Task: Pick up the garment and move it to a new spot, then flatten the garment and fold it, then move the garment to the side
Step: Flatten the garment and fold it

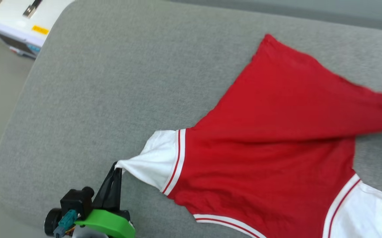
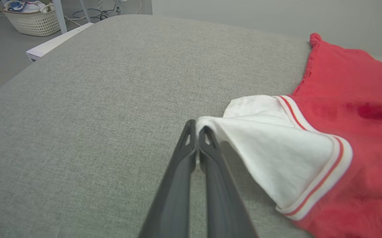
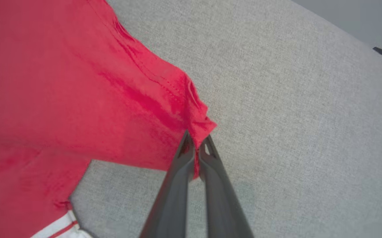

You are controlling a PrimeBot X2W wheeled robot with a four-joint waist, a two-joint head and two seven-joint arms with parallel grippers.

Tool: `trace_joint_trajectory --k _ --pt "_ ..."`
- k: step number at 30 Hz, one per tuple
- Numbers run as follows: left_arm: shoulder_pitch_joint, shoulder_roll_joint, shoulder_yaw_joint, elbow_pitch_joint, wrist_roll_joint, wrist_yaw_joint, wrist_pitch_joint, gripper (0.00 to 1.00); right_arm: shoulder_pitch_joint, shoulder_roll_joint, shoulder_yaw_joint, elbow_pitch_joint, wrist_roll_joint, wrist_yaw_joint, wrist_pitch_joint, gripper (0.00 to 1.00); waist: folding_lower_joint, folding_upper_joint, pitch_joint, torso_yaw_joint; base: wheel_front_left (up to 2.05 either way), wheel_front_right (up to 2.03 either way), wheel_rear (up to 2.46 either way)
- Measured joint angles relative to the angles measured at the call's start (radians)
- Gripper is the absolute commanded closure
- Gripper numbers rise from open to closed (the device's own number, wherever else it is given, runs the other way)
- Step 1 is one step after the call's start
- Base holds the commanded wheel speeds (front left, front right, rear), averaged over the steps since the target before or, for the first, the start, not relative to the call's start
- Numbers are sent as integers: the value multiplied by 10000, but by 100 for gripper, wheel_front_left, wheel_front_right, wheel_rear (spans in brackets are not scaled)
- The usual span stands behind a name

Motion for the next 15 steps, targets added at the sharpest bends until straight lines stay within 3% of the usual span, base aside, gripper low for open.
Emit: trace_joint_trajectory --k 7,15 --pt "376 196 67 -17 -13 94 167 100 2755 382 -997 -376 178 4 -222 100 0 1 -739 -570 0 0 0" --pt "684 265 67 -98 -17 272 290 100 6114 1647 -2383 -1390 109 4 -244 100 -1 0 -1440 -1061 0 0 0"
